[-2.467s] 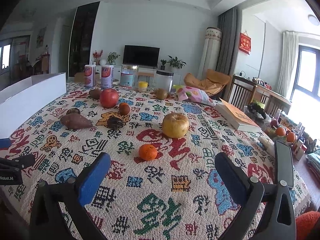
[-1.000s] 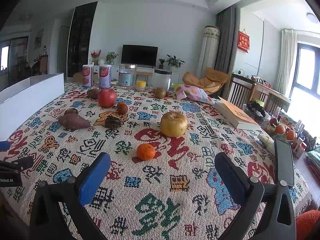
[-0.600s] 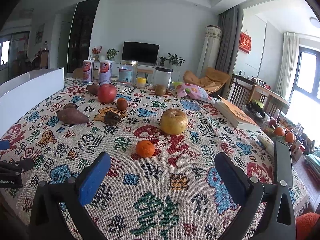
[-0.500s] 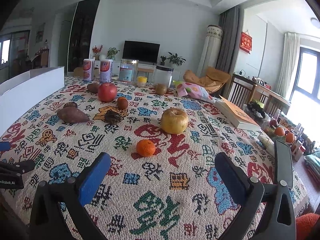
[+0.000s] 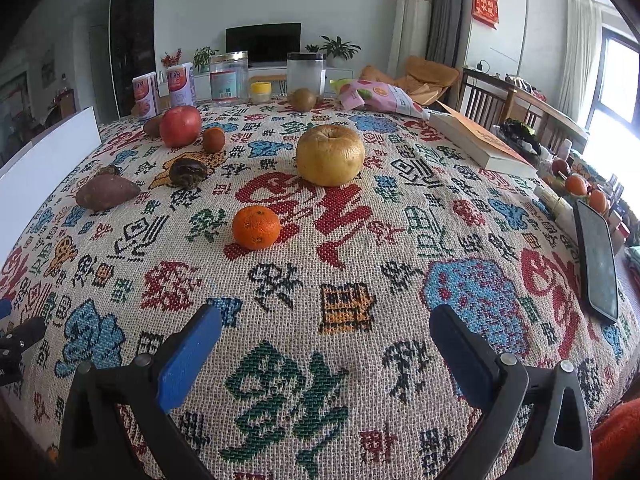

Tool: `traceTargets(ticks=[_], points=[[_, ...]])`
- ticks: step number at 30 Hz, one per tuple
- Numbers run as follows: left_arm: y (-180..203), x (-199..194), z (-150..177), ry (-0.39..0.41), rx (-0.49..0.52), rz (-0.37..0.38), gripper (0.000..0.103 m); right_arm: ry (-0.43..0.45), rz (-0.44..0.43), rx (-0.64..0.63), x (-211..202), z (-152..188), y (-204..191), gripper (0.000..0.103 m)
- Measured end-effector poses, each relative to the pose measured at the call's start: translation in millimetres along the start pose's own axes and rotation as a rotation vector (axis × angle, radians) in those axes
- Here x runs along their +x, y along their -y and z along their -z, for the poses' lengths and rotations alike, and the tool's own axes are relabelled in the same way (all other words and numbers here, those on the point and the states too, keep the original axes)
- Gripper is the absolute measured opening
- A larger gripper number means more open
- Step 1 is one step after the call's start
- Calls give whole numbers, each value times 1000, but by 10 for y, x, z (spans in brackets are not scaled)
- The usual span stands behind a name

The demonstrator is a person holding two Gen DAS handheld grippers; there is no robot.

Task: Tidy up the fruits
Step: 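Reach the left tool to the sweet potato and close on it, then carry the sweet potato with the left tool while the right tool grasps the tangerine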

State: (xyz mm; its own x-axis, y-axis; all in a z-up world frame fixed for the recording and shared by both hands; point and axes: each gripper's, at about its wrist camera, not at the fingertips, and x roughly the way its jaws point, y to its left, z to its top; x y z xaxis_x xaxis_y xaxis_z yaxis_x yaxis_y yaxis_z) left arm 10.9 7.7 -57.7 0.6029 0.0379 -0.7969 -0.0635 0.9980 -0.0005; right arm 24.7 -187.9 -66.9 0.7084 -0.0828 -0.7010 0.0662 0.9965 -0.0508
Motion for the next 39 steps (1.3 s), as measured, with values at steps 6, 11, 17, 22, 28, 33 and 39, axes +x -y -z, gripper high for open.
traceTargets(ticks=[6, 11, 17, 22, 28, 33, 39], points=[[-6, 51, -103, -74, 16, 21, 102, -41, -6, -44, 76, 38, -118, 103], [51, 45, -620, -42, 65, 184, 101, -57, -6, -55, 88, 51, -144, 103], [488, 367, -1411, 11, 373, 180, 101, -75, -23, -32, 132, 23, -112, 103], [631, 788, -1484, -111, 467, 159, 59, -73, -25, -31, 134, 24, -110, 103], [424, 670, -1357, -147, 357, 216, 43, -82, -37, -16, 151, 19, -90, 103], [234, 416, -1022, -212, 270, 306, 43, -96, -50, 9, 174, 12, -56, 103], [247, 279, -789, -300, 292, 393, 50, -95, -45, 10, 172, 13, -59, 103]])
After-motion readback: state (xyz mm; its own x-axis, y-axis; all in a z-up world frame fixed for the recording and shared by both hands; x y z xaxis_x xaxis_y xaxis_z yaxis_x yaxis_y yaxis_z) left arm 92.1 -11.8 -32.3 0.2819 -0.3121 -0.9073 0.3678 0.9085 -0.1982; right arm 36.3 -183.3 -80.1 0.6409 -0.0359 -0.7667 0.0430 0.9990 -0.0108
